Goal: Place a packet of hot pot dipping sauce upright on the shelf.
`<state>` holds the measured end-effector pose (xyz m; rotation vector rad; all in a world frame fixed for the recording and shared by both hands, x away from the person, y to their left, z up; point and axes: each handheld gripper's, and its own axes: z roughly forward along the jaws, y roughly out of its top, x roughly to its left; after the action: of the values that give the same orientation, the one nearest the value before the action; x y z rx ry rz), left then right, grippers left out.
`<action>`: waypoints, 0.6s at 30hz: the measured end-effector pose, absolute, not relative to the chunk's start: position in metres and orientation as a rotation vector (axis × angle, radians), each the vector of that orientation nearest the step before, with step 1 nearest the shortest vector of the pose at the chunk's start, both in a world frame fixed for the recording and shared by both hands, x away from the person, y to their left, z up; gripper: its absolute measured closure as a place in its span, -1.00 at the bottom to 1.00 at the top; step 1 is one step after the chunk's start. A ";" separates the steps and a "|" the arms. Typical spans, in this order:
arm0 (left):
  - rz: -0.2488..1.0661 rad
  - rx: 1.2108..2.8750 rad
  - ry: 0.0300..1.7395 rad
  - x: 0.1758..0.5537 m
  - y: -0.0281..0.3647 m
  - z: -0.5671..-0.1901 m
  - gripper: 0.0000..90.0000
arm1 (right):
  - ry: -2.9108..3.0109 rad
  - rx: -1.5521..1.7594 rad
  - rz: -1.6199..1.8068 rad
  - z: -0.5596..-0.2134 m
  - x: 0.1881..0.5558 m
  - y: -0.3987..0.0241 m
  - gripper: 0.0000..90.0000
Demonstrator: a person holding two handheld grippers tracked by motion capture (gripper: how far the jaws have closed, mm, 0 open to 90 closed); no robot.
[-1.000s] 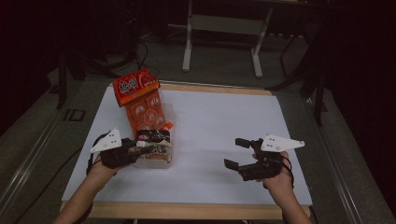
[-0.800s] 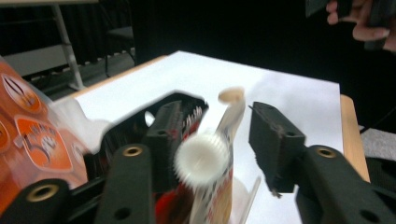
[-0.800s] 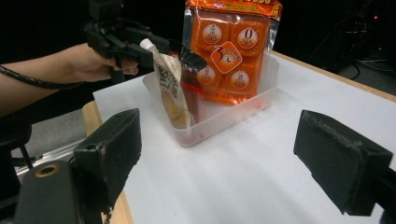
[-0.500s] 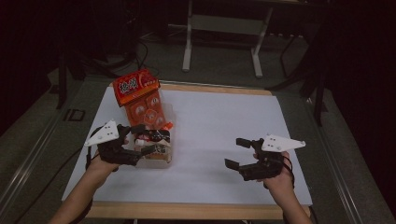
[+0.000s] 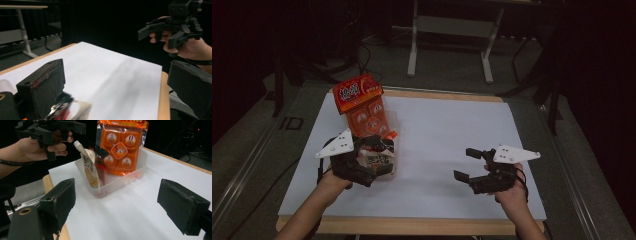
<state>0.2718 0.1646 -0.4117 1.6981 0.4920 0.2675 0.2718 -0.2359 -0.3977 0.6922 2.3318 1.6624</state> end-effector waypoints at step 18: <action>0.207 1.744 0.377 0.256 0.128 -0.415 -0.95 | 2.352 0.675 1.619 -0.407 0.266 -0.237 -0.67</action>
<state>0.2559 0.1278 -0.4145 1.7443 0.3768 0.2074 0.2663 -0.2368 -0.4067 0.6755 2.3523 1.6186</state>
